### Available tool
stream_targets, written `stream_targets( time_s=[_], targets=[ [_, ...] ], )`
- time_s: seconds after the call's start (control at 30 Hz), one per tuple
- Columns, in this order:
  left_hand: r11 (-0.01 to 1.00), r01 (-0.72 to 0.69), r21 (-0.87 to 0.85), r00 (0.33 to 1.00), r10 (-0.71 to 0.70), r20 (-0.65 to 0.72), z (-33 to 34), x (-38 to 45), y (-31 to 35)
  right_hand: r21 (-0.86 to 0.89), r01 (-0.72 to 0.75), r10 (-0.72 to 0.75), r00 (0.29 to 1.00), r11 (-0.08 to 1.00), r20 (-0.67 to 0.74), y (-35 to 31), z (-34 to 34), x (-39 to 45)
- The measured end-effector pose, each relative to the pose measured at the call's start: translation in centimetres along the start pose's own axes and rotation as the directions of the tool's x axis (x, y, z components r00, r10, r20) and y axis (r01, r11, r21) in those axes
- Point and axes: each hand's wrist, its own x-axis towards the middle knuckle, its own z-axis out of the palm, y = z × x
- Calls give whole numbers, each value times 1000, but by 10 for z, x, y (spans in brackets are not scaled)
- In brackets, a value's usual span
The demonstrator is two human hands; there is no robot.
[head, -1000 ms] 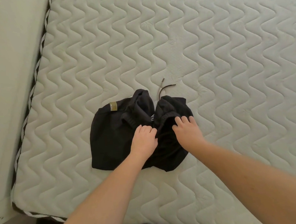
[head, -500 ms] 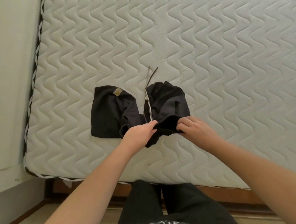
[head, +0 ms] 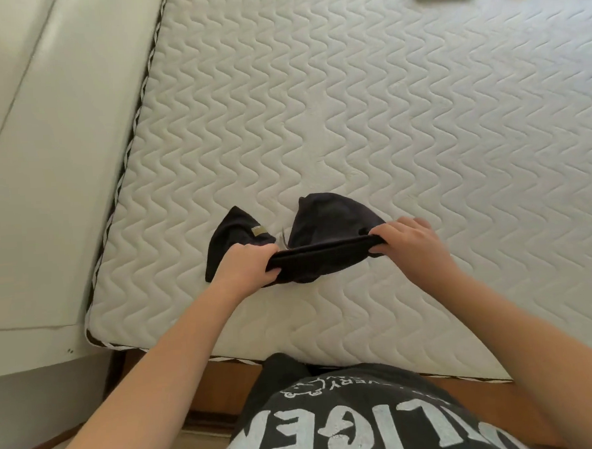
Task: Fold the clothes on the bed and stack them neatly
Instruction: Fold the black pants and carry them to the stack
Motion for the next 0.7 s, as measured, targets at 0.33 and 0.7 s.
stream_targets(
  time_s=[0.33,0.7],
  targets=[
    [996,88,7,994,-87,-65,-61,-26,-15,-5,-73,72,996,997,-47,2,-57,-1],
    [920,-301,252,853,378,-360,-180,-56,-41,-211,-39,4,986,977,-165,-34,-111,34]
  ],
)
